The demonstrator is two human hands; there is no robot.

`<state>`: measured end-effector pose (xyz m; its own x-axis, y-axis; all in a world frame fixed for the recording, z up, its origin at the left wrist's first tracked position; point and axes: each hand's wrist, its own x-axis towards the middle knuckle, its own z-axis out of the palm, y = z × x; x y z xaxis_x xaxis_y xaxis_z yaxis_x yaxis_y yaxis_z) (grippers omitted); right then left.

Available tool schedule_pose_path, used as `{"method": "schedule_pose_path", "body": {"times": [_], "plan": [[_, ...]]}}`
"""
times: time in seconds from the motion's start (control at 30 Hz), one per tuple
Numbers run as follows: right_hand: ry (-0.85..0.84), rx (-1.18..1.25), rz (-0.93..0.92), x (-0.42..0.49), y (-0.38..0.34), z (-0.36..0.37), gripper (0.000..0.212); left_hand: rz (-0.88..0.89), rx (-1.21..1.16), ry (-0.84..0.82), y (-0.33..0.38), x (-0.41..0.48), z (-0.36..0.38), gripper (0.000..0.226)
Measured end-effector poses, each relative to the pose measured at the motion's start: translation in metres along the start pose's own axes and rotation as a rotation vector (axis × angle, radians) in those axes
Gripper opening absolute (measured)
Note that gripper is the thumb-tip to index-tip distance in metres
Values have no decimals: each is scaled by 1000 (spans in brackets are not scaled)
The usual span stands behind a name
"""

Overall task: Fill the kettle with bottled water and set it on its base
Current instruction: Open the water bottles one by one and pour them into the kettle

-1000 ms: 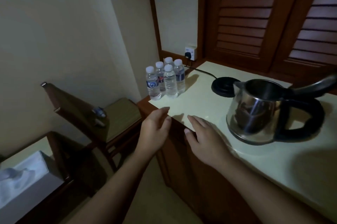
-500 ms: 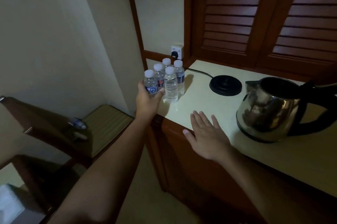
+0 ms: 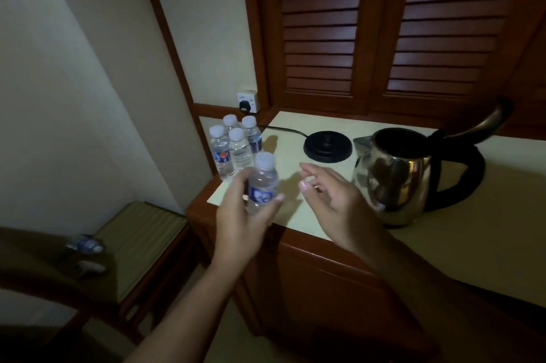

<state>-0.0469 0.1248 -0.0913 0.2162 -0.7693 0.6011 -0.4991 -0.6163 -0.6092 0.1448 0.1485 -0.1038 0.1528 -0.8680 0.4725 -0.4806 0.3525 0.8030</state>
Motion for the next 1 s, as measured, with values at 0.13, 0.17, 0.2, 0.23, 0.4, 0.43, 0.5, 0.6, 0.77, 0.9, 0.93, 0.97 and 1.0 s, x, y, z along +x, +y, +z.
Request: {"method": "schedule_pose_path", "body": {"times": [0.13,0.17,0.2,0.23,0.4,0.43,0.5,0.6,0.77,0.9,0.93,0.97,1.0], "plan": [[8,-73,14,16,-24,-41,40,35,-63,-267,28,-10,27,61],[12,-155,4,18,-25,-51,37,29,-79,-300,33,-11,31,65],[6,-224,25,20,-27,-61,37,28,-97,-319,39,-11,35,67],[-14,-270,68,22,-28,-71,38,31,-112,-340,44,-12,37,68],[-107,-322,130,13,-43,-121,30,-25,-297,-548,70,-13,50,57],[-109,-319,112,10,-47,-129,28,-45,-336,-592,74,-13,53,57],[-157,-312,126,7,-52,-145,28,-64,-413,-677,79,-11,60,57],[-259,-294,134,4,-54,-169,23,-74,-532,-785,80,-5,70,61],[-346,-333,38,-4,-53,-193,35,-57,-620,-918,78,6,81,52],[-267,-329,13,-14,-46,-196,50,-79,-666,-972,78,8,87,50],[-240,-332,21,-16,-45,-197,50,-75,-655,-973,77,9,88,50],[-217,-338,37,-18,-43,-197,48,-74,-641,-968,76,9,88,49],[-187,-346,44,-20,-40,-197,44,-79,-623,-954,75,9,88,50]]}}
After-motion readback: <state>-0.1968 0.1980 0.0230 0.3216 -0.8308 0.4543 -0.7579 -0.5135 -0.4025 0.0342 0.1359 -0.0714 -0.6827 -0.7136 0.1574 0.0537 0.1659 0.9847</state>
